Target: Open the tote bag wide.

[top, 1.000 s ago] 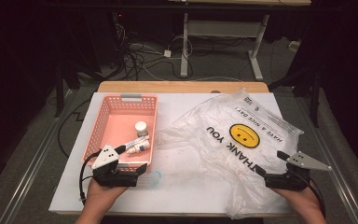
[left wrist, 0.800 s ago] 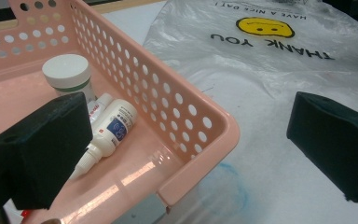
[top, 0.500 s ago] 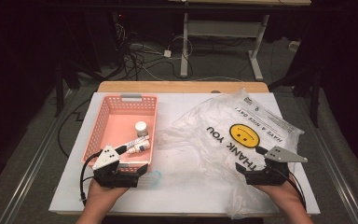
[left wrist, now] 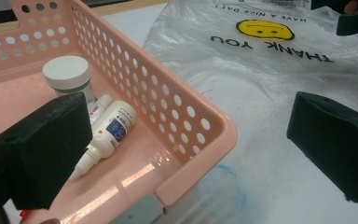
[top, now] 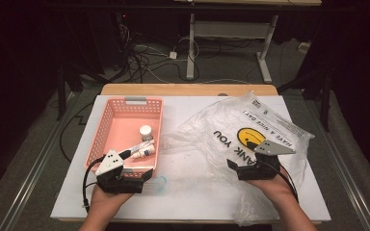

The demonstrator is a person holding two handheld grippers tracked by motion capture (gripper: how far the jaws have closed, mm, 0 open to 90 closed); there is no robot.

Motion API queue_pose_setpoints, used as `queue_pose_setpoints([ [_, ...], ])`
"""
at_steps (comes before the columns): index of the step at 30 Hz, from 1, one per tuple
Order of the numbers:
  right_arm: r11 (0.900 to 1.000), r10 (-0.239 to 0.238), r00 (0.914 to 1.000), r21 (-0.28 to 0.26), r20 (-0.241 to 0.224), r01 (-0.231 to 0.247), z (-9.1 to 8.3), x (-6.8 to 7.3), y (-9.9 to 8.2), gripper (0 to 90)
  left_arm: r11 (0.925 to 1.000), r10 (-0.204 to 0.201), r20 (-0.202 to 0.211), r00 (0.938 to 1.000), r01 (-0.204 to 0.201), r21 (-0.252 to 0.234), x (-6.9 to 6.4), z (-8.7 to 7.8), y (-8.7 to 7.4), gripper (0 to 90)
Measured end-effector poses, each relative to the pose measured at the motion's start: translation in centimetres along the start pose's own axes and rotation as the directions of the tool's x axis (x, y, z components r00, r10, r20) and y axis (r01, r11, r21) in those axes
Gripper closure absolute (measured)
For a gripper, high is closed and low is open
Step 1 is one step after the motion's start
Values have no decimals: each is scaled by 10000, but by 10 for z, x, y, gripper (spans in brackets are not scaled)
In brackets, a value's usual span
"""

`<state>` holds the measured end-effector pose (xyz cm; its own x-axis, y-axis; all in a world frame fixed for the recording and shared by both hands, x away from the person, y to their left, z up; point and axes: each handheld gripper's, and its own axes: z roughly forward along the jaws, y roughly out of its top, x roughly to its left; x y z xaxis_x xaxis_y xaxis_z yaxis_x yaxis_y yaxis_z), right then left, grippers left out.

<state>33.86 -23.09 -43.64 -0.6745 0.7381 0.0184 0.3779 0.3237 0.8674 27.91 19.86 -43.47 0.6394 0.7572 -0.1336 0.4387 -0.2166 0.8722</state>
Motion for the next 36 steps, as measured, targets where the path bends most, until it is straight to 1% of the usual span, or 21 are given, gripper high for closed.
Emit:
queue_pose_setpoints([
  [2, 10000, 70, 9999, 47, -136, -70, 6, -1, 5, 59, 10000, -21, -45, 10000, 21, -30, 0, -1, 0, 0],
  [5, 9999, 100, 9998, 84, -164, -98, 16, -4, 11, 73, 10000, -50, -73, 10000, 50, -62, 1, -2, 0, 0],
  [7, 9994, 158, 9996, 316, -252, -150, 26, -4, 14, 85, 9999, -14, -211, 9998, 11, -113, 1, -3, 0, 0],
  [9, 9991, 180, 9994, 386, -302, -168, 28, -4, 14, 102, 9999, 4, -210, 9998, -7, -142, 2, -4, -1, 0],
  [10, 9983, 154, 9986, 561, -502, -126, 32, -3, 13, 134, 9999, 0, -196, 9998, -3, -159, 2, -5, -1, 0],
  [13, 9971, 119, 9978, 754, -651, -70, 35, 0, 11, 165, 9998, -100, -190, 9998, 97, -157, 3, -6, -2, 0],
  [15, 9962, 202, 9959, 859, -885, -125, 38, 3, 9, 214, 9999, -155, -111, 9998, 155, -23, 3, -7, -3, 0],
  [16, 9962, 202, 9959, 859, -885, -125, 38, 3, 9, 214, 9998, -187, -70, 9998, 187, -5, 3, -7, -4, 0],
  [19, 9948, 198, 9938, 1016, -1098, -86, 41, 5, 6, 252, 9999, -127, -107, 9999, 126, -75, 0, -10, -3, 0],
  [20, 9928, 174, 9930, 1196, -1169, -34, 43, 6, 4, 278, 9999, -86, -109, 9999, 85, -93, -1, -11, -2, 0],
  [21, 9928, 174, 9930, 1196, -1169, -34, 43, 6, 4, 278, 10000, -22, -107, 9999, 21, -91, -3, -11, -2, 0],
  [24, 9869, 57, 9915, 1607, -1296, 153, 46, 8, 0, 303, 9999, 112, -63, 9999, -112, 4, -6, -10, -3, 0],
  [25, 9827, 3, 9905, 1835, -1375, 251, 48, 9, -3, 316, 9999, 123, -25, 9999, -123, 33, -6, -9, -3, 0],
  [26, 9827, 3, 9905, 1835, -1375, 251, 48, 9, -3, 316, 9999, 142, -18, 9999, -142, 65, -7, -8, -4, 0],
  [28, 9802, -167, 9904, 1931, -1369, 432, 50, 10, -5, 315, 9999, 140, -48, 9999, -140, 50, -6, -7, -4, 0],
  [29, 9776, -174, 9900, 2054, -1397, 461, 51, 10, -6, 287, 9999, 105, -59, 9999, -105, 23, -6, -6, -4, 0],
  [32, 9746, -159, 9887, 2184, -1494, 487, 51, 10, -8, 241, 10000, 52, -45, 10000, -53, -60, -5, -5, -3, 0],
  [33, 9686, -308, 9861, 2386, -1631, 697, 52, 11, -10, 216, 9999, 32, -32, 10000, -32, -107, -4, -5, -2, 0],
  [34, 9643, -370, 9863, 2531, -1610, 775, 52, 13, -11, 217, 9999, 33, -17, 10000, -33, -115, -4, -4, -2, 0],
  [35, 9643, -370, 9863, 2531, -1610, 775, 52, 13, -11, 217, 9999, 26, 10, 10000, -26, -122, -4, -4, -1, 0],
  [36, 9562, -591, 9842, 2736, -1671, 1038, 53, 15, -14, 241, 9999, 22, 27, 10000, -21, -113, -4, -3, -1, 0],
])
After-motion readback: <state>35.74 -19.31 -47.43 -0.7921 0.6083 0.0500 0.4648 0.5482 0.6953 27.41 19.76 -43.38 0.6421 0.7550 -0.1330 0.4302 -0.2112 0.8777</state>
